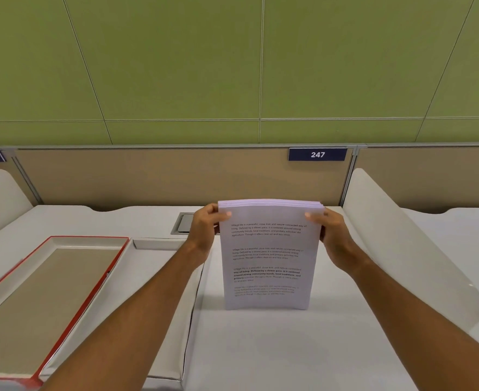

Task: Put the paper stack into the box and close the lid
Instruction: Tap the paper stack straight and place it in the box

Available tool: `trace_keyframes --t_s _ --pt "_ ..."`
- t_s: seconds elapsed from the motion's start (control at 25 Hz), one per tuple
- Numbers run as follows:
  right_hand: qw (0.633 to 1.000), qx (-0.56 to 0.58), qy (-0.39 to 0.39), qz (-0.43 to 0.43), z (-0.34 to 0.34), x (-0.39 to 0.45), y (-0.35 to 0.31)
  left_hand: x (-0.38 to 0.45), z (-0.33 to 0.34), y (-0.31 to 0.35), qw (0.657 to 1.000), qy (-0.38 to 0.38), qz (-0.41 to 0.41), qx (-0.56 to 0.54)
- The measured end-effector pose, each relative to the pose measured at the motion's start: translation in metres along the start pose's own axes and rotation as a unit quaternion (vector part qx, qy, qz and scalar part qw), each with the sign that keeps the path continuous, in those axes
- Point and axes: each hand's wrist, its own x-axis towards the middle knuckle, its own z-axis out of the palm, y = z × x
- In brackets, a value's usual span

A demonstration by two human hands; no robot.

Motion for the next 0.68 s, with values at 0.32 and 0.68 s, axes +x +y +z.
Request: trace_keyframes --t_s 0.32,0.68 --pt "0.988 -0.153 -0.017 0.014 -0.028 -0.021 0.043 -0.015 -0.021 -0.039 0.965 0.021 0.05 0.255" --pt "0.987 -0.158 -0.021 0.017 -0.029 -0.026 0.054 -0.017 -0.025 -0.047 0.966 0.021 0.038 0.256"
